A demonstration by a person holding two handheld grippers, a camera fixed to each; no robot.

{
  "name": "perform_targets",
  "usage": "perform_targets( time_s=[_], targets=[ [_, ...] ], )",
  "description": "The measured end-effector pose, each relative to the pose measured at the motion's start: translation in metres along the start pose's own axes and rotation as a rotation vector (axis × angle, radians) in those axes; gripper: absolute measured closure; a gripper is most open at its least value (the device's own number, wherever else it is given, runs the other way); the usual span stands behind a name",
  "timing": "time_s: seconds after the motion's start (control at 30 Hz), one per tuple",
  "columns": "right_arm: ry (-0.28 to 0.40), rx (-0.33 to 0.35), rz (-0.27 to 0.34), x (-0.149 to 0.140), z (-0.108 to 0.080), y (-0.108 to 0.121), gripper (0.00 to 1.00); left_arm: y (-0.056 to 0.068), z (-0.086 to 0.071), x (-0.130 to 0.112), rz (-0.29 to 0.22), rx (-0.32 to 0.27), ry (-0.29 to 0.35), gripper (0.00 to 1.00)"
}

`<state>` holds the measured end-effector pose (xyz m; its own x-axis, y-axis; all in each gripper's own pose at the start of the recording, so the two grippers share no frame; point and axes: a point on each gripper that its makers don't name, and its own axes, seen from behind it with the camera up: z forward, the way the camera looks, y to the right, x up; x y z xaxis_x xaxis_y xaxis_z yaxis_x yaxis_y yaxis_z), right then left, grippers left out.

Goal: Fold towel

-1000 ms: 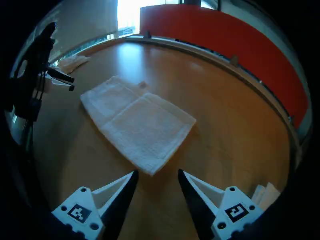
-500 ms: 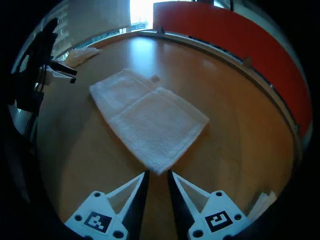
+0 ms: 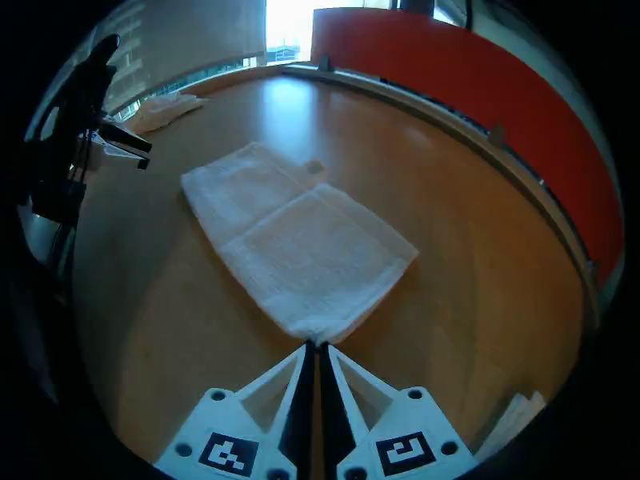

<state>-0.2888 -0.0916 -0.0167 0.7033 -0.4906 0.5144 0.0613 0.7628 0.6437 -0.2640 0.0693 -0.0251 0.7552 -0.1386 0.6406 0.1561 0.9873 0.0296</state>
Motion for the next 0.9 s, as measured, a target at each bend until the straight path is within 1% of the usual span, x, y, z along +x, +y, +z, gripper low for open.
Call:
perform_targets(
  time_s=[0.13,0.3,0.67,0.77,0.9],
  targets=[
    [0.023,-0.009,-0.028,0.017,-0.007,0.000,0.96,-0.002,-0.002,0.001,-0.006,0.003,0.003,0.07],
    [0.059,-0.018,-0.074,0.046,-0.014,0.000,0.96,-0.004,-0.005,0.003,-0.012,0.009,0.007,0.07],
    [0.144,-0.001,-0.150,0.112,-0.027,-0.005,0.96,-0.004,-0.007,0.005,-0.027,0.012,0.012,0.07],
    [0.158,0.001,-0.180,0.125,-0.029,-0.007,0.96,-0.004,-0.008,0.005,-0.030,0.010,0.012,0.07],
    [0.159,0.005,-0.210,0.132,-0.029,-0.009,0.96,-0.003,-0.010,0.005,-0.034,0.008,0.014,0.07]
  ],
)
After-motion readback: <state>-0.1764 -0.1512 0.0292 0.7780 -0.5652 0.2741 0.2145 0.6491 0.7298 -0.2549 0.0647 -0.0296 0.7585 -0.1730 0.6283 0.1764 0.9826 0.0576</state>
